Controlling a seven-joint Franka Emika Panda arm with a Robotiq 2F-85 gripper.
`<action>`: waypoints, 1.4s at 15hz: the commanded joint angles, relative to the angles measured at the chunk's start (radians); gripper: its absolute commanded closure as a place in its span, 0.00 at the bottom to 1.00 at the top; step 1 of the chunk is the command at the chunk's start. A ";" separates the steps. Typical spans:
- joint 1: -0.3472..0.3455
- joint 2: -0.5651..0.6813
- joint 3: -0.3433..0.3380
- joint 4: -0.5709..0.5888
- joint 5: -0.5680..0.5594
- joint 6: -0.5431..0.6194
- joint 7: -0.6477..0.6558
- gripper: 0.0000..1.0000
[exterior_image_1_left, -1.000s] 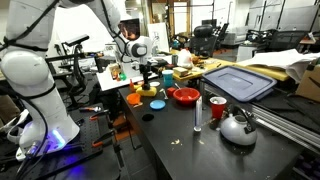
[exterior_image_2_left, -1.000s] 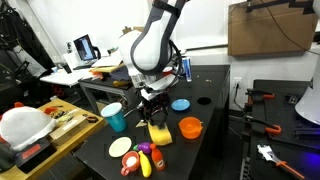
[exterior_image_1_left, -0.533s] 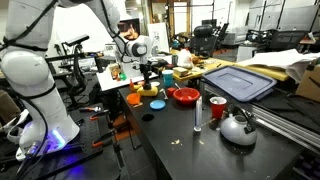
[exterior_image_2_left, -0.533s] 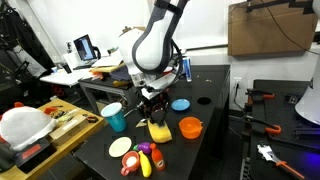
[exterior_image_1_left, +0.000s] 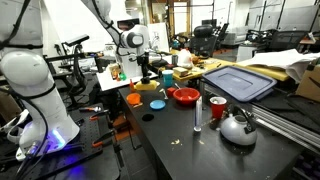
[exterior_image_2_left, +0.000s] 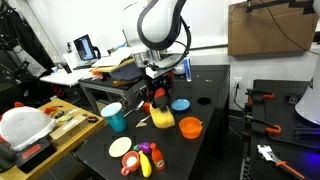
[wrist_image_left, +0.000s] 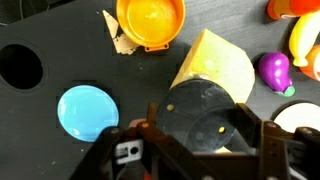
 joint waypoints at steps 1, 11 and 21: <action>-0.050 -0.166 0.015 -0.091 0.010 -0.066 -0.013 0.48; -0.205 -0.360 0.006 -0.141 -0.135 -0.151 0.053 0.48; -0.256 -0.406 0.036 -0.153 -0.261 -0.151 0.181 0.48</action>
